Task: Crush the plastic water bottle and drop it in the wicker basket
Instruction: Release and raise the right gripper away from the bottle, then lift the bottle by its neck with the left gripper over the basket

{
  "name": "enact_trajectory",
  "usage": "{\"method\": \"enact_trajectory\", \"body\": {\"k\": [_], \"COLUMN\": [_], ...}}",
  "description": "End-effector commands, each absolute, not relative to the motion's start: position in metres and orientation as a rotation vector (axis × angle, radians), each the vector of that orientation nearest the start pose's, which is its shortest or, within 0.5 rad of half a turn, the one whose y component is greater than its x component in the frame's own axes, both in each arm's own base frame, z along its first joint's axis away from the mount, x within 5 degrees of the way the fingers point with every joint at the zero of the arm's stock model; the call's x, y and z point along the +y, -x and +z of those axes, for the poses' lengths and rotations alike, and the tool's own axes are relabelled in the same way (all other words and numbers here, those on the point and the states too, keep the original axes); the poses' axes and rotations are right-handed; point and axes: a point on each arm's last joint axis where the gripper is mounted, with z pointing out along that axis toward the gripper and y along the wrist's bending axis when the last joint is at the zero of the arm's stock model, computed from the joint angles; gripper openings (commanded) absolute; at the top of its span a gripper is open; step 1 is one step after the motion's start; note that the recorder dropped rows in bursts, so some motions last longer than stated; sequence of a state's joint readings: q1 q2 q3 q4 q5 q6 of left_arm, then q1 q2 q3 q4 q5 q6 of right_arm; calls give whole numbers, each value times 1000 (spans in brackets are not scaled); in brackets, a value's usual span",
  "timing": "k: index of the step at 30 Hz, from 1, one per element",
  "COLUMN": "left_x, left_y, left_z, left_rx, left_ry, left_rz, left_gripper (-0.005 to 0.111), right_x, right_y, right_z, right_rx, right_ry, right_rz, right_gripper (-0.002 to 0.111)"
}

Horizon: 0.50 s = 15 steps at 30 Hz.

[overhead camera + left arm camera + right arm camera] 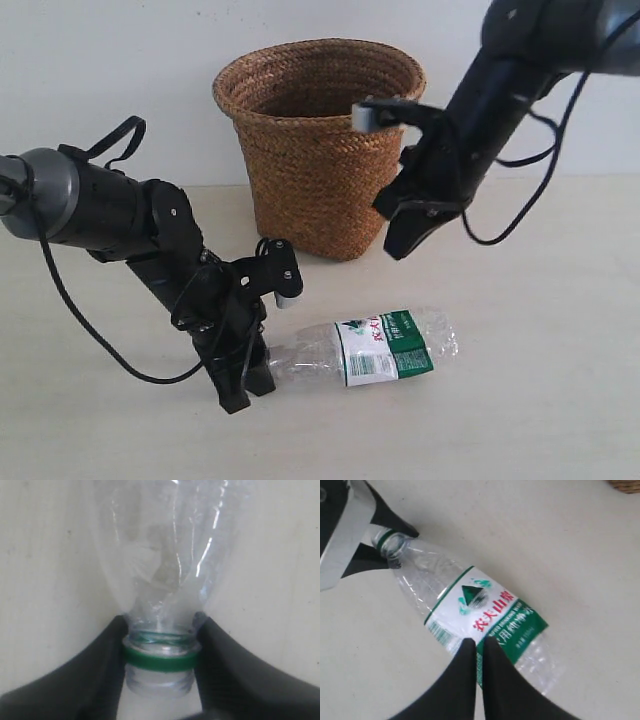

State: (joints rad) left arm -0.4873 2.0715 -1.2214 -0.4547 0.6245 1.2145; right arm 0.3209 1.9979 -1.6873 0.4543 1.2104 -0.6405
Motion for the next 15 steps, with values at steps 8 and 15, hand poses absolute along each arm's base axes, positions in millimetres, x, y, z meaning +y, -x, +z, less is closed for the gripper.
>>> {"method": "enact_trajectory", "body": {"k": [8, 15], "left_x": [-197, -195], "left_y": [-316, -300], "left_z": [152, 216], "left_rx": [2082, 1818], "left_ry": [-1937, -1988], "left_rz": [-333, -308], "left_gripper": [4, 4], "right_x": [71, 46], "right_y": [-356, -346], "right_z": [255, 213], "right_rx": [2733, 2801], "right_ry": [785, 602], "right_rz": [542, 483], "right_gripper": [0, 0]}}
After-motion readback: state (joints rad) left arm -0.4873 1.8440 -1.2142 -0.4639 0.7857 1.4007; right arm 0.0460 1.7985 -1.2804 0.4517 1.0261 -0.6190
